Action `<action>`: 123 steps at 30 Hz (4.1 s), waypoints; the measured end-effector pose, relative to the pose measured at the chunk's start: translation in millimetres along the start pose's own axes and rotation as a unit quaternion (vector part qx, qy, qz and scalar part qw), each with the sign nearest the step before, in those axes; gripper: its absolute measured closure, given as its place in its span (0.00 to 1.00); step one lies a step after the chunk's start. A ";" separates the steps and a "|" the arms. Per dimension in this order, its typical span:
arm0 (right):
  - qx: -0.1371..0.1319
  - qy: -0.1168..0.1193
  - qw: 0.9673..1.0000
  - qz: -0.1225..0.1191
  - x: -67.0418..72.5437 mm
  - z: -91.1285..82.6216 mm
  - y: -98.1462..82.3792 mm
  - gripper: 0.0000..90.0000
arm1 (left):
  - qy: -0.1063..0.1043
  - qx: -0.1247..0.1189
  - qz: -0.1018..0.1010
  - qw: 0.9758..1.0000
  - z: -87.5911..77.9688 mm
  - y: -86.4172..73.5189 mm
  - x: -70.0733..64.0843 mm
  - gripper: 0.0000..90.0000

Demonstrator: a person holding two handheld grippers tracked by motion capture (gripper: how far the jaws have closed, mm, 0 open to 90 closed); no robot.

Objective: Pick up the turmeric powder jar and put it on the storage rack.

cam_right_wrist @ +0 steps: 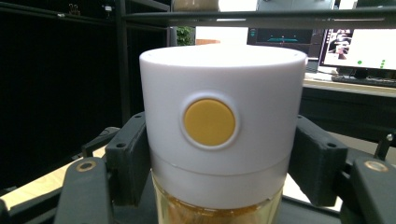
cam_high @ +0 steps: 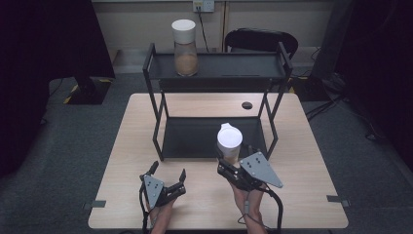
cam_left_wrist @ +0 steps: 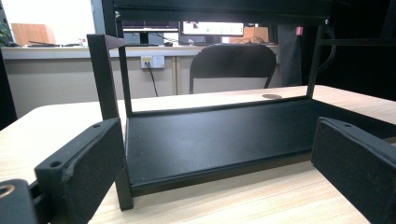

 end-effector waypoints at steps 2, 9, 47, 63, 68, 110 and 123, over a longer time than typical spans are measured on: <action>-0.002 -0.003 1.000 -0.001 -0.8 1.4 4.5 0.33 | 0.000 0.000 0.000 1.000 0.0 0.0 0.0 0.03; -0.007 -0.002 1.000 -0.002 -7.2 7.5 21.2 0.33 | 0.001 0.000 0.000 1.000 -0.1 0.0 -0.2 0.03; -0.019 -0.016 1.000 -0.006 -53.2 73.0 94.9 0.33 | 0.003 0.000 -0.001 1.000 -0.2 0.1 -0.9 0.03; -0.025 -0.026 0.999 0.000 -66.8 89.0 127.7 0.33 | 0.002 0.000 0.000 1.000 -0.1 0.0 -0.5 0.03; -0.023 -0.026 0.999 -0.002 -68.8 97.6 137.0 0.33 | 0.001 0.000 0.000 1.000 -0.1 0.0 -0.4 0.03; -0.002 -0.063 0.998 0.024 -101.6 166.1 155.9 0.33 | -0.001 0.000 -0.001 1.000 0.0 -0.2 0.5 0.03; -0.007 -0.054 0.998 0.023 -104.2 166.2 152.5 0.33 | -0.001 -0.001 -0.001 1.000 0.0 -0.2 0.5 0.03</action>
Point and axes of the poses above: each handheld gripper's, and its own axes: z roughly forward along the jaws, y roughly out of its top, x roughly to its left, the point moved 2 cm from there along z, roughly forward along the jaws, and after that the axes turned 11 degrees about y, right-handed, at the moved point
